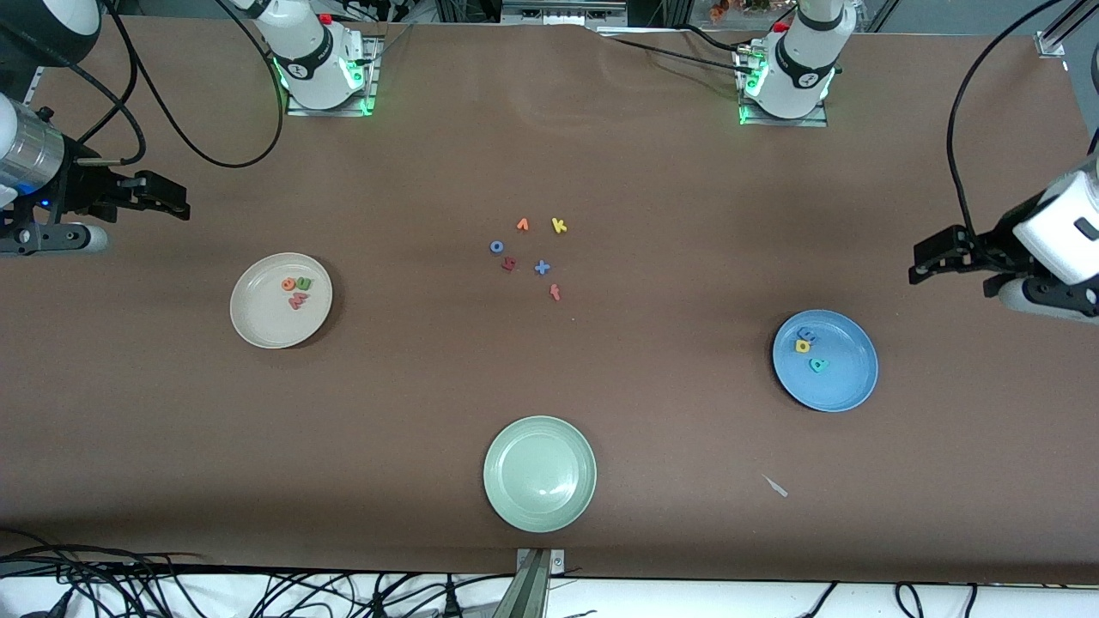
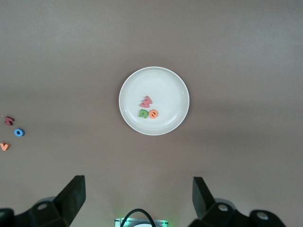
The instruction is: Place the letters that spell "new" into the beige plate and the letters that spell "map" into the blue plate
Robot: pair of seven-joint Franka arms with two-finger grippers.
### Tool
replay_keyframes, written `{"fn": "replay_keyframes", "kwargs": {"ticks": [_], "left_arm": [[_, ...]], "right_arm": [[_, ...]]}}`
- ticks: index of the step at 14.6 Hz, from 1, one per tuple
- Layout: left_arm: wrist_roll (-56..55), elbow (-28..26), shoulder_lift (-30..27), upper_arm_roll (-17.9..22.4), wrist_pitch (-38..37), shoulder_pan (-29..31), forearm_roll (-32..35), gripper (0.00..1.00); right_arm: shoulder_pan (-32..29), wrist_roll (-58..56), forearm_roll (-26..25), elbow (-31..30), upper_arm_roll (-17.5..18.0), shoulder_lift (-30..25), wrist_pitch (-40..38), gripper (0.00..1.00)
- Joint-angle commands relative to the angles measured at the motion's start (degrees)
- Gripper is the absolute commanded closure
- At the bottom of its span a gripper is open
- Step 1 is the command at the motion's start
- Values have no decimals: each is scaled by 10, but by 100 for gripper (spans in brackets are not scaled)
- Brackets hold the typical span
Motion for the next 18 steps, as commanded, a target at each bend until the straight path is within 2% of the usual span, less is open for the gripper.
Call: {"fn": "replay_keyframes", "kwargs": {"ticks": [1,7,18], "left_arm": [[-63,-120,-83,30,19,-48,-10,0],[-61,-169,-122,38,48,-51,-12,0],[-60,-150,-112,34,19,-49,-9,0]], "right_arm": [[0,3,-4,-7,2,-9,3,0],[-1,3,-2,-7,2,-9,2,0],[-1,3,-1,-7,2,-9,1,0]]}}
